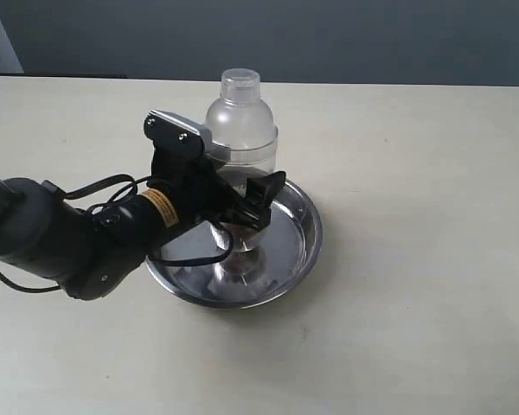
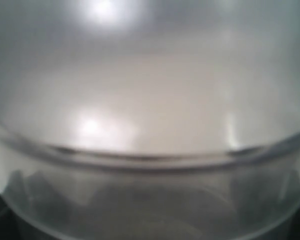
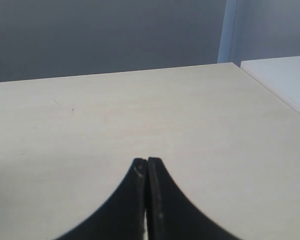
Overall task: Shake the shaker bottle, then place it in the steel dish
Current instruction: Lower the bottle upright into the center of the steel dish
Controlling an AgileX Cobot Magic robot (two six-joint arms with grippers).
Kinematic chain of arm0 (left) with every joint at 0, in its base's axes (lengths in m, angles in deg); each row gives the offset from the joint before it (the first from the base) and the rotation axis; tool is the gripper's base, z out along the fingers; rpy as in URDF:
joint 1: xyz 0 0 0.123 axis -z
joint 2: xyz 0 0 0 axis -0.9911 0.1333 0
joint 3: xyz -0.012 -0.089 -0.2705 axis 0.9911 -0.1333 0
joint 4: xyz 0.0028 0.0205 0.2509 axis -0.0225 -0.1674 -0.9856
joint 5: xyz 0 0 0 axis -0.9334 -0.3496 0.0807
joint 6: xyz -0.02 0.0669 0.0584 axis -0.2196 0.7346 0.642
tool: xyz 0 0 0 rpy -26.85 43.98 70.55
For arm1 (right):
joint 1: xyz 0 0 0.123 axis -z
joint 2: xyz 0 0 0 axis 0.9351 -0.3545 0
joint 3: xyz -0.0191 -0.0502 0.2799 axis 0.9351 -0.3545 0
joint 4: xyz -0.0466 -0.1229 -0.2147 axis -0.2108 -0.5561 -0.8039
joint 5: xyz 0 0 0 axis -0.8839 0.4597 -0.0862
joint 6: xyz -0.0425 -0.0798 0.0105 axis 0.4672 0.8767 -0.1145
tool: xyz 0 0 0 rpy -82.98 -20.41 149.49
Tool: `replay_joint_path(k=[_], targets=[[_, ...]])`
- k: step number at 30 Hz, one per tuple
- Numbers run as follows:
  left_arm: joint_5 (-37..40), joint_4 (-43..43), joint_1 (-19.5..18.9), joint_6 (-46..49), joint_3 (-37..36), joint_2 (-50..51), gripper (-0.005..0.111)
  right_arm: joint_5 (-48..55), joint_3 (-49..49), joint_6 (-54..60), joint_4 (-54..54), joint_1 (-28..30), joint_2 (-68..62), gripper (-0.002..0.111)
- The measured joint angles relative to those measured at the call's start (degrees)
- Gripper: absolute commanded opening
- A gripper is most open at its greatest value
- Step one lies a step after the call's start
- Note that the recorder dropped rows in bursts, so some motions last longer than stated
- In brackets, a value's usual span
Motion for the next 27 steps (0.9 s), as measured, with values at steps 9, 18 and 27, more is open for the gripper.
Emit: replay_joint_path(k=[9,18,27], targets=[[0.09,-0.22,-0.14,-0.39,0.00,0.76,0.001,0.00,0.00,0.00,0.00,0.00,0.00,-0.001],[1.22,-3.22,-0.17,-0.39,0.00,0.76,0.060,0.00,0.00,0.00,0.00,0.00,0.00,-0.001],[3.99,-5.73,-3.21,-0.85,0.00,0.76,0.099,0.00,0.00,0.00,0.00,0.00,0.00,-0.001]])
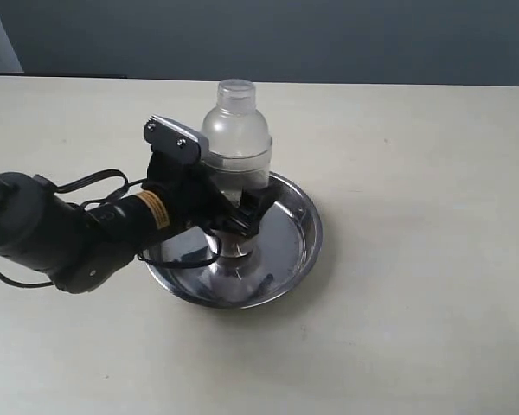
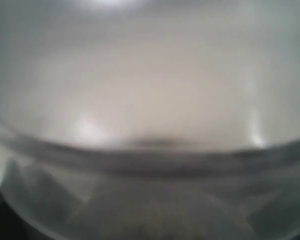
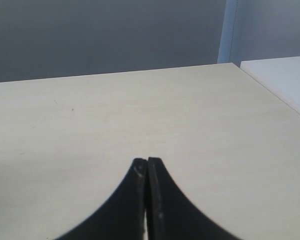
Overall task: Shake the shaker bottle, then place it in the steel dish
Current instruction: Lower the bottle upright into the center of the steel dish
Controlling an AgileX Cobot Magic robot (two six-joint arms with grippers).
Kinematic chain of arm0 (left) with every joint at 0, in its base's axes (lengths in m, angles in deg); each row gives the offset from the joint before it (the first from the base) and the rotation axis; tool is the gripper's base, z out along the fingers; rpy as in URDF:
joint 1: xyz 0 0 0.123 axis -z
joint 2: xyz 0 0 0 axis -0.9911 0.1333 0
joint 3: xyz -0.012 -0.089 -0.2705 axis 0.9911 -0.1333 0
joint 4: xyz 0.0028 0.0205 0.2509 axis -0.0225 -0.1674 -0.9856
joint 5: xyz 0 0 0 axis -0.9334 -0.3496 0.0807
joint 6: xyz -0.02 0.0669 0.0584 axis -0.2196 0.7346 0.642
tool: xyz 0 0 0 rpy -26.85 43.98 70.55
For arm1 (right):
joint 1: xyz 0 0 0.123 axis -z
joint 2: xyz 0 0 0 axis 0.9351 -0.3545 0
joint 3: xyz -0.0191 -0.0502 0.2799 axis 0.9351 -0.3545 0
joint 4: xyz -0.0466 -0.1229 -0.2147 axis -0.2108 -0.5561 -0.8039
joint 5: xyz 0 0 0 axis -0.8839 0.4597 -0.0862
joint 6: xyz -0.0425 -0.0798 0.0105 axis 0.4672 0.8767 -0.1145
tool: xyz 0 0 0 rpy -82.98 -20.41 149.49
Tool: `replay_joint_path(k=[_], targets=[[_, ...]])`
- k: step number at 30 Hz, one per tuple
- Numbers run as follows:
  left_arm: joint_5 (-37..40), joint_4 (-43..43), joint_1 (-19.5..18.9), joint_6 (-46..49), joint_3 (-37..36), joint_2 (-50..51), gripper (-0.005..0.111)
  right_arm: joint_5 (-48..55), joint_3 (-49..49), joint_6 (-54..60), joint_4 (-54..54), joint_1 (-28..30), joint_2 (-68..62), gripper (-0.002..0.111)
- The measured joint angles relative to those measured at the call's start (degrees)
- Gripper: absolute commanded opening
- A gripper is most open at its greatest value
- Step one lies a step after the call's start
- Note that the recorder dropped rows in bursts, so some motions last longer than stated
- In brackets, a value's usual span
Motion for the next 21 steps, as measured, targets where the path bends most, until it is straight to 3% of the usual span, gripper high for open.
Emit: replay_joint_path(k=[12,21], targets=[[-3.13,-10.22,-2.07,-6.64,0.00,0.00,0.099,0.00,0.00,0.13,0.00,0.00,0.00,-0.001],[-5.13,-12.51,-2.07,-7.35,0.00,0.00,0.099,0.00,0.00,0.13,0.00,0.00,0.00,-0.001]])
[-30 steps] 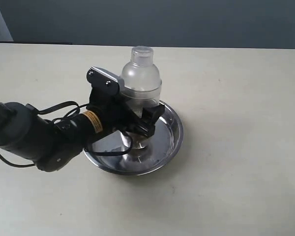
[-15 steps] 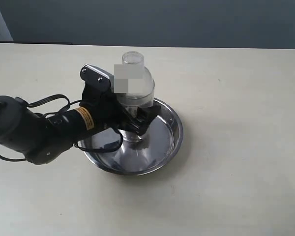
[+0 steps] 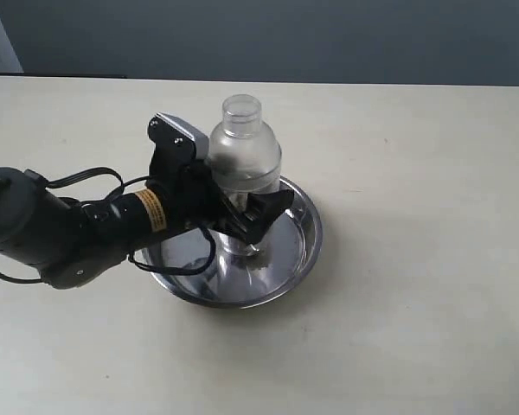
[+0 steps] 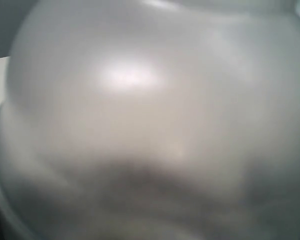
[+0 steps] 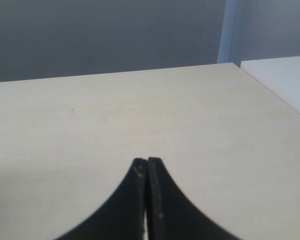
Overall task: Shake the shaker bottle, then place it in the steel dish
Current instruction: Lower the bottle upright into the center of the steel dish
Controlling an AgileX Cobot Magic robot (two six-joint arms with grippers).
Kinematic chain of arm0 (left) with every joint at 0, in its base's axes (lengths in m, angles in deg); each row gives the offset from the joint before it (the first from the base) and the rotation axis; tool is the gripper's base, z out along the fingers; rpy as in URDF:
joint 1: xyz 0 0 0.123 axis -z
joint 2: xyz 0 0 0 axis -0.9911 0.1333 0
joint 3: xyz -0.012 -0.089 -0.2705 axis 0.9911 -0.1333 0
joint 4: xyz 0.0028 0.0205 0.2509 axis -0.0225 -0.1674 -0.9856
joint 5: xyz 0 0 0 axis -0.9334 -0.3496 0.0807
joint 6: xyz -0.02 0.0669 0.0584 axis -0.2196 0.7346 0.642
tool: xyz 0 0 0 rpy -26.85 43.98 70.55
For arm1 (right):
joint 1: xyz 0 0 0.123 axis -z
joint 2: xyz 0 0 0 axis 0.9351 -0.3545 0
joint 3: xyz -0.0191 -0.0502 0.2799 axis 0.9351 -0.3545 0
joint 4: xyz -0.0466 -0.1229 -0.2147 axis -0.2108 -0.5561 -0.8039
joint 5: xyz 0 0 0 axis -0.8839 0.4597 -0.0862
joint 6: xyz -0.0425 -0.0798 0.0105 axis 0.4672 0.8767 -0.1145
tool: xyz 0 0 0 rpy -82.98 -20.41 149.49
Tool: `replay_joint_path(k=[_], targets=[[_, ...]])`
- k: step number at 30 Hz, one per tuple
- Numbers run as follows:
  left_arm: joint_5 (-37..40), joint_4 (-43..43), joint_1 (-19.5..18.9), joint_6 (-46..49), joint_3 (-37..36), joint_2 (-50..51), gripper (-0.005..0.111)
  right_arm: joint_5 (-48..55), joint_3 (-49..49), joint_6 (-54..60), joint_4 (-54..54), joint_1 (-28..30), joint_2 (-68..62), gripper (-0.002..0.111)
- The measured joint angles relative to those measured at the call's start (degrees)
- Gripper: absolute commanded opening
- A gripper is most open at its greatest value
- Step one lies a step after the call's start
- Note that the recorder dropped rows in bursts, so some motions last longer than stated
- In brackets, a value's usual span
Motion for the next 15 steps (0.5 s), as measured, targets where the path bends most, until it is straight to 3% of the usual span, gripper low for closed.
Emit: replay_joint_path(k=[15], targets=[[-0.80,0.43,0.00,-0.11,-0.08,-4.99,0.099,0.00,0.00,0.00,0.00,0.00,0.00,-0.001]])
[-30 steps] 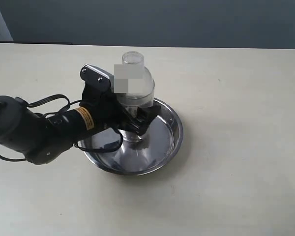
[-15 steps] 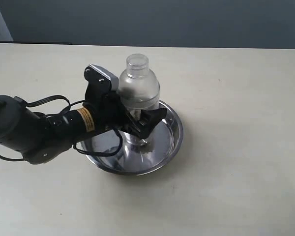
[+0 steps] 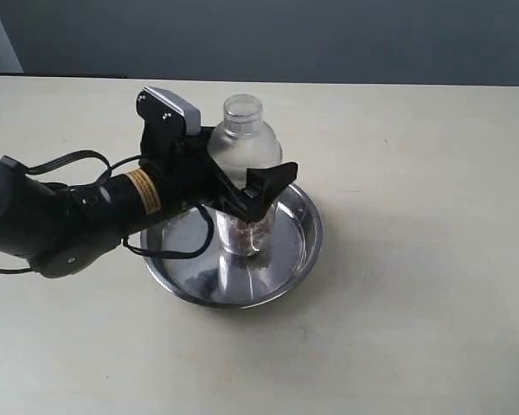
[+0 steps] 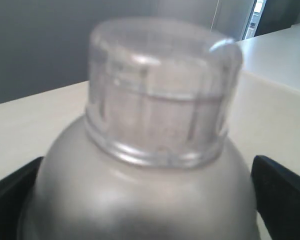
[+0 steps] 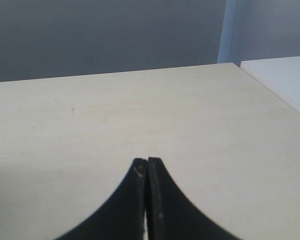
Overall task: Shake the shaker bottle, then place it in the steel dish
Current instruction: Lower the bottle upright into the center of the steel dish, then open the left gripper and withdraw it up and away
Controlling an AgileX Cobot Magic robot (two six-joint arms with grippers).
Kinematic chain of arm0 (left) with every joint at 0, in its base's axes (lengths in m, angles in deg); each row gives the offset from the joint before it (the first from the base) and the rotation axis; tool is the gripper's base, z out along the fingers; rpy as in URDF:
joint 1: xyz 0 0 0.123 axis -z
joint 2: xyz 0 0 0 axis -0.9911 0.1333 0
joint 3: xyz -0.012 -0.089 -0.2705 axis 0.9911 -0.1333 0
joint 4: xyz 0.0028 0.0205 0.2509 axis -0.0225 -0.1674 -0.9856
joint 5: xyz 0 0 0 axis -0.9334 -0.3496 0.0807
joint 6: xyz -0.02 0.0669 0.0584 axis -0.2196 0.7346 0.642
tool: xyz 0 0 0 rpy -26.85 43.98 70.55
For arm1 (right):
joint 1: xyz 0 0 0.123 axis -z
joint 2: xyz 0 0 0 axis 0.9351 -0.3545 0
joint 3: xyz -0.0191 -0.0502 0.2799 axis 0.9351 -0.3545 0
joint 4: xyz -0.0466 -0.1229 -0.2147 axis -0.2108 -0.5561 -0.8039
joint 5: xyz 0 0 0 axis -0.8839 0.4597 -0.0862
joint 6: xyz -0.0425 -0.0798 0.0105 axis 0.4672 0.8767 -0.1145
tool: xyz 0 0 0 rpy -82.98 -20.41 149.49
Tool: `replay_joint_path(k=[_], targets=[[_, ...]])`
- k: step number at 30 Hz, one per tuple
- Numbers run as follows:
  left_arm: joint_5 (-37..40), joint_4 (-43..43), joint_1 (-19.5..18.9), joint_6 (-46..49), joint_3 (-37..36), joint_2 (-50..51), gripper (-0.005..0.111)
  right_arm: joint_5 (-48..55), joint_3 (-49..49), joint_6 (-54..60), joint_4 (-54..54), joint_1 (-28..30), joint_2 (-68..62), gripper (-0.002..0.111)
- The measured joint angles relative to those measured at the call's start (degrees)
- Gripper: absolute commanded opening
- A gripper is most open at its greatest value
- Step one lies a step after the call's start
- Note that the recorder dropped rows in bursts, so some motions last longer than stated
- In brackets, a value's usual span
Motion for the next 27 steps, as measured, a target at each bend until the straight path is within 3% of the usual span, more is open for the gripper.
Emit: replay_joint_path(k=[14,16,17,18,21,27], targets=[[8.50,0.00,0.00,0.99,0.00,-13.83,0.095,0.00,0.00,0.00,0.00,0.00,0.00,-0.001],[11.29,0.00,0.00,1.53,0.00,-18.18,0.070,0.00,0.00,0.00,0.00,0.00,0.00,-0.001],[12.64,0.00,0.00,1.64,0.00,-19.86,0.048,0.00,0.00,0.00,0.00,0.00,0.00,-0.001],[15.67,-0.26,0.00,1.90,0.00,-23.49,0.033,0.00,0.00,0.00,0.00,0.00,0.00,-0.001],[23.83,-0.40,0.00,2.50,-0.03,-32.23,0.000,0.00,0.00,0.00,0.00,0.00,0.00,-0.001],[44.95,-0.40,0.00,4.70,-0.03,-52.70,0.000,0.00,0.00,0.00,0.00,0.00,0.00,-0.001]])
